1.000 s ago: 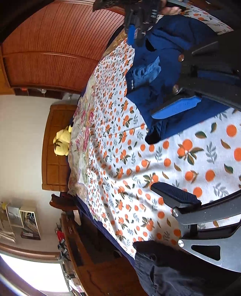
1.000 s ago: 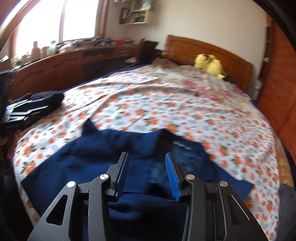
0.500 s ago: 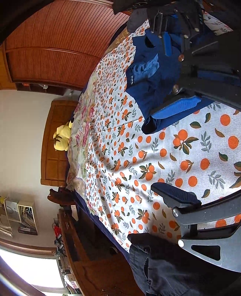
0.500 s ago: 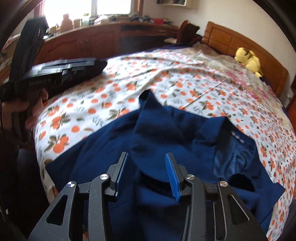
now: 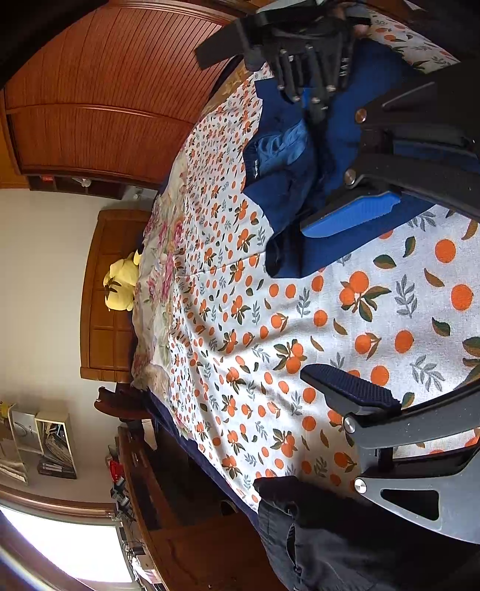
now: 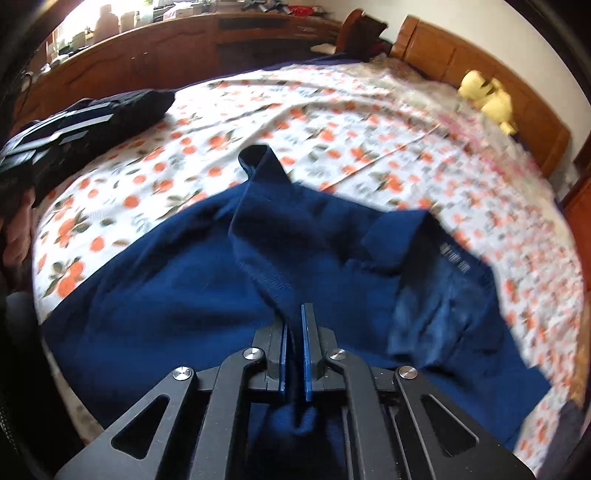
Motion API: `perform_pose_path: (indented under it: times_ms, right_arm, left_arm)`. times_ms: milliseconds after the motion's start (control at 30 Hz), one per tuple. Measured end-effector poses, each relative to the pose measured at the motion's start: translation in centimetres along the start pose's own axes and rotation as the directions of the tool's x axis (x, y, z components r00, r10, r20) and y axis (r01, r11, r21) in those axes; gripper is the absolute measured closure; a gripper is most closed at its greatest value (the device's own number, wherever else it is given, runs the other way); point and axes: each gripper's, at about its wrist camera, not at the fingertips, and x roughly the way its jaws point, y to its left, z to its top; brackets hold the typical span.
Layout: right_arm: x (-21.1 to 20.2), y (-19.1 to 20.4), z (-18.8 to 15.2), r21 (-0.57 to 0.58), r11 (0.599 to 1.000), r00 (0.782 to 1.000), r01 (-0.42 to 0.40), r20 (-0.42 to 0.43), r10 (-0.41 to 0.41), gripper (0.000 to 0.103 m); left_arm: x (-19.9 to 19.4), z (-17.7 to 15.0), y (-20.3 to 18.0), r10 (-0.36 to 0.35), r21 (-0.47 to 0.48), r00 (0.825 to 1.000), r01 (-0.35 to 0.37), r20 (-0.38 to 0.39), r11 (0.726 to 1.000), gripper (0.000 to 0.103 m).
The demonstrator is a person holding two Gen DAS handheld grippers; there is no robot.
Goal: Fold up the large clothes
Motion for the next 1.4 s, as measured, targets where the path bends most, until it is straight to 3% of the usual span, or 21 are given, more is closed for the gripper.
perform_pose_path:
  times_ms: [233, 433, 567, 733, 867, 933, 1100, 1400]
  right_arm:
    - [0.3, -1.7, 2.8, 0.053, 0.998, 0.998, -0.023, 0.059, 0.02, 0.097]
    - [0.7, -4.8, 3.7, 0.193, 0.979, 0.994, -0.068, 0.101, 0.049, 0.101]
    - [1.6, -5.3, 4.4, 0.149, 0.988, 0.993, 0.026, 0.107, -0.042, 0.101]
    - [2.8, -6.0, 5.4, 0.155, 0.984, 0.988, 0.086, 0.113, -0.104, 0.101]
    - [2.3, -7.3, 5.8, 0.177, 0.96, 0.967, 0.217, 0.095, -0.237, 0.089]
    - [1.4, -7.9, 5.7, 0.196, 0.961, 0.971, 0.194, 0.102, -0.217, 0.086]
    - [-1.7, -9.2, 2.8, 0.229, 0.963, 0.979, 0.145, 0.105, -0.173, 0.071]
    - [-5.8, -7.5, -6.8, 0.261, 0.962, 0.994, 0.08, 0.051, -0.096, 0.068]
  left_arm:
    - [0.4, 0.1, -0.5, -0.007, 0.009, 1.0, 0.007, -0.006, 1.0, 0.031]
    - [0.7, 0.2, -0.7, -0.015, 0.013, 1.0, 0.015, -0.009, 1.0, 0.031]
    - [0.9, 0.3, -0.9, -0.026, 0.013, 1.0, 0.026, -0.01, 1.0, 0.031]
    - [1.0, 0.4, -1.3, -0.043, 0.014, 0.999, 0.043, -0.005, 0.999, 0.031]
    - [1.2, 0.8, -2.0, -0.059, 0.016, 0.998, 0.059, 0.005, 0.998, 0.031]
    - [1.3, 1.0, -2.6, -0.071, 0.021, 0.997, 0.071, 0.008, 0.997, 0.031]
    - [1.6, 1.7, -4.4, -0.102, 0.046, 0.995, 0.101, 0.016, 0.994, 0.031]
    - [2.2, 2.2, -8.5, -0.172, 0.103, 0.985, 0.169, 0.013, 0.98, 0.031]
